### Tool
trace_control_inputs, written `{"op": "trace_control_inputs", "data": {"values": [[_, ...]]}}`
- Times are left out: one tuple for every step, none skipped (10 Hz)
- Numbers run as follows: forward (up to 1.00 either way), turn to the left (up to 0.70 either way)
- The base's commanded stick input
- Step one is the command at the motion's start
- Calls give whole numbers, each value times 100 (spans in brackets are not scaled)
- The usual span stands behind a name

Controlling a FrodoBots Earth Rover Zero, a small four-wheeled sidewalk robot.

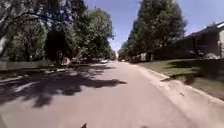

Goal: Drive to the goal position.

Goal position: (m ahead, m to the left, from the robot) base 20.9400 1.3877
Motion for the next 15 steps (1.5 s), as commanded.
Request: {"op": "trace_control_inputs", "data": {"values": [[70,0],[70,0],[70,0],[70,0],[70,0],[70,0],[70,0],[70,-35],[70,-35],[70,-17],[70,0],[70,0],[70,0],[70,0],[70,0]]}}
